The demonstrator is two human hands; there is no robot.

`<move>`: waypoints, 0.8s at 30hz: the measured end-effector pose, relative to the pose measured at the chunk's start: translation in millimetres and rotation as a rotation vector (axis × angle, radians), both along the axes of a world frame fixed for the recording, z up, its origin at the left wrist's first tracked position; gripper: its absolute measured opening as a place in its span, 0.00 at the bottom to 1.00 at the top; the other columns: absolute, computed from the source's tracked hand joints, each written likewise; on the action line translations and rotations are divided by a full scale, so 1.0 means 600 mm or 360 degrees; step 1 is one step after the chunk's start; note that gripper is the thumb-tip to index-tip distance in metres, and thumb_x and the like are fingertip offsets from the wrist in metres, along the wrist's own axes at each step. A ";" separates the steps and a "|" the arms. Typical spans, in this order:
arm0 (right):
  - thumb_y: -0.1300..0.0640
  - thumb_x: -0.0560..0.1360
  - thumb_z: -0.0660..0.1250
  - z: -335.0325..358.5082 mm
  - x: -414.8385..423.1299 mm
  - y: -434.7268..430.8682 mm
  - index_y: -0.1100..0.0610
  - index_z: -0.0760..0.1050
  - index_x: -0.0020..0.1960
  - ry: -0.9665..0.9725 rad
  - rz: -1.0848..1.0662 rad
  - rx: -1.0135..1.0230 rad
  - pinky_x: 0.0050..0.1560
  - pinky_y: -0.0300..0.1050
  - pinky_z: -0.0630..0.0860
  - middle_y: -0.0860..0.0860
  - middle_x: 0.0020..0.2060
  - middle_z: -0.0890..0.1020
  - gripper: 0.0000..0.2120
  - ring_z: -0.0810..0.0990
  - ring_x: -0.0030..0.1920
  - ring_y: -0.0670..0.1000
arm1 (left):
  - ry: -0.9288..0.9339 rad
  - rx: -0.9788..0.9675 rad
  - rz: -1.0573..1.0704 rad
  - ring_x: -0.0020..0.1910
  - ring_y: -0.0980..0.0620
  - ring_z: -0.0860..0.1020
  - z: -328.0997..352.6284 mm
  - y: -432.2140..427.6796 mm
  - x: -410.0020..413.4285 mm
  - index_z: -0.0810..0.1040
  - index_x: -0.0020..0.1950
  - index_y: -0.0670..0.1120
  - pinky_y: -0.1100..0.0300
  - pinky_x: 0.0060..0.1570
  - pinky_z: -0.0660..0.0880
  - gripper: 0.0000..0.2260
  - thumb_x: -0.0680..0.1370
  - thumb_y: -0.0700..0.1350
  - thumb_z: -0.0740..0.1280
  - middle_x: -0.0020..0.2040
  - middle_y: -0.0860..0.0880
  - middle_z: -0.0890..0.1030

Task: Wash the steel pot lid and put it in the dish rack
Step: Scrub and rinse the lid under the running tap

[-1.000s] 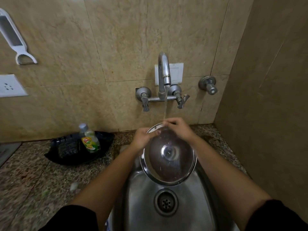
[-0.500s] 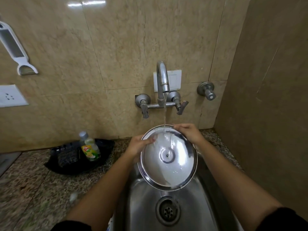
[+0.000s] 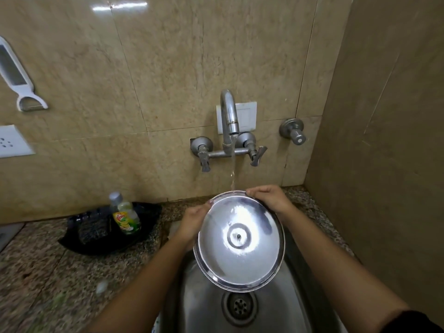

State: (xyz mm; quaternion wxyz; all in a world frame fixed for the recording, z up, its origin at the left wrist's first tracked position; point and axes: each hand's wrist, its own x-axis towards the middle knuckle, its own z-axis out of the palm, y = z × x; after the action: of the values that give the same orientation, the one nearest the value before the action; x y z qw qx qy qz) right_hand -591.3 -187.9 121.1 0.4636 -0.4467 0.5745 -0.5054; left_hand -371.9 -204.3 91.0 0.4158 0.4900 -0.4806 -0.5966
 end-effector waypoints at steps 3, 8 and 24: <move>0.65 0.73 0.69 -0.018 -0.003 0.010 0.64 0.83 0.46 -0.0162 -0.0122 0.0018 0.39 0.40 0.80 0.53 0.35 0.85 0.05 0.82 0.38 0.53 | 0.0148 0.0067 0.0155 0.40 0.45 0.80 -0.020 0.009 0.016 0.83 0.46 0.38 0.52 0.44 0.75 0.16 0.77 0.52 0.67 0.41 0.40 0.83; 0.60 0.76 0.66 -0.020 0.009 0.025 0.64 0.82 0.51 -0.0129 -0.0113 0.0047 0.43 0.41 0.79 0.57 0.44 0.85 0.09 0.82 0.41 0.52 | 0.0231 0.0093 0.0369 0.37 0.47 0.82 -0.033 0.020 0.046 0.83 0.45 0.41 0.56 0.41 0.79 0.15 0.77 0.53 0.66 0.39 0.43 0.85; 0.65 0.72 0.67 -0.057 0.003 0.062 0.44 0.59 0.74 0.1979 -0.0031 -0.0616 0.69 0.53 0.64 0.53 0.70 0.66 0.36 0.65 0.70 0.54 | 0.0368 0.0250 0.0769 0.40 0.43 0.81 -0.014 -0.010 0.039 0.81 0.45 0.41 0.51 0.47 0.79 0.17 0.78 0.55 0.64 0.47 0.40 0.82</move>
State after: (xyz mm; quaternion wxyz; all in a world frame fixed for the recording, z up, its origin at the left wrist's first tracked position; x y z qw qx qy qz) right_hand -589.3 -150.7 87.1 -0.0490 -0.7261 0.6382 -0.2512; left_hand -348.5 -210.1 82.5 0.5587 0.5498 -0.2514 -0.5677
